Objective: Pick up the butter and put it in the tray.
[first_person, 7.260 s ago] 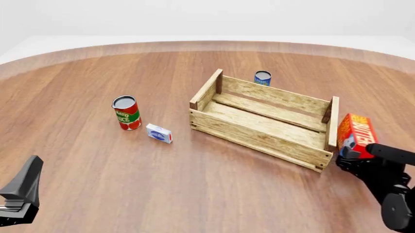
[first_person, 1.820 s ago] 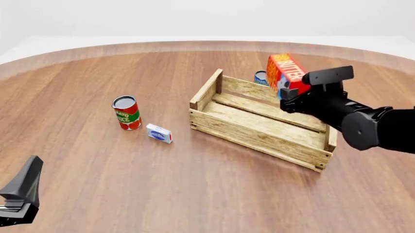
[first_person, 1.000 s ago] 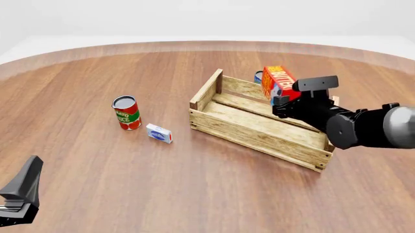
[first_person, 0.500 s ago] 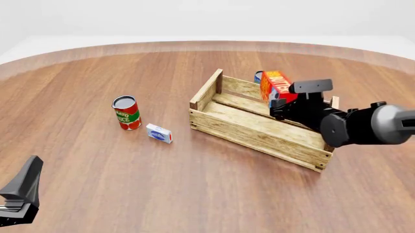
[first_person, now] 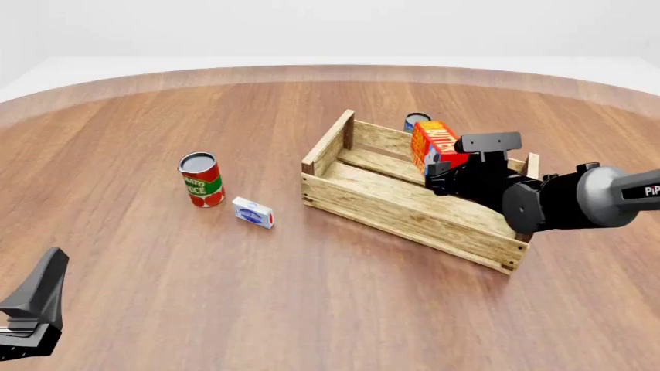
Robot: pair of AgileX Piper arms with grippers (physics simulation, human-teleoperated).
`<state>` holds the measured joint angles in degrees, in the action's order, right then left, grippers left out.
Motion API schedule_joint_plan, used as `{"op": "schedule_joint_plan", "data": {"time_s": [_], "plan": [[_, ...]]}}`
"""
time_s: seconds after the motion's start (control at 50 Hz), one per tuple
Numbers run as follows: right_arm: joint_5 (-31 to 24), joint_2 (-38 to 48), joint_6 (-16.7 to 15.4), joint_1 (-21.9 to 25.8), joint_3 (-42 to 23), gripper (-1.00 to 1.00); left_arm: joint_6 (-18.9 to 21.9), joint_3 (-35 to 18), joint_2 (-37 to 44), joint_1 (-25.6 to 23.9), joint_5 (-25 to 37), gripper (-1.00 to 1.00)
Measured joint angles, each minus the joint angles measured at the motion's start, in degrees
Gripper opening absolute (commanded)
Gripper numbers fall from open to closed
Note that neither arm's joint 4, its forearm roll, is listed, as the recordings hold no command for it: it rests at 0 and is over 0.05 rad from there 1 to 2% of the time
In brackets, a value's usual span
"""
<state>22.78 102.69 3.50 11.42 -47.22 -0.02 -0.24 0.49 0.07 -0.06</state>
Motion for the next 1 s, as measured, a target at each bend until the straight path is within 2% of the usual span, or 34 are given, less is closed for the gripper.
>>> {"op": "schedule_joint_plan", "data": {"time_s": [0.94,0.96,1.0], "plan": [[-0.84,3.01,1.31,0.31,-0.86,-1.00,-0.01,0.00,-0.09,0.00,0.08,1.00],[-0.86,3.04,1.36,0.37,-0.84,1.00,-0.01,0.00,-0.08,0.00,0.08,1.00],[-0.88,2.97,1.65,0.43,-1.00,1.00,-0.01,0.00,-0.08,0.00,0.07,1.00]]}}
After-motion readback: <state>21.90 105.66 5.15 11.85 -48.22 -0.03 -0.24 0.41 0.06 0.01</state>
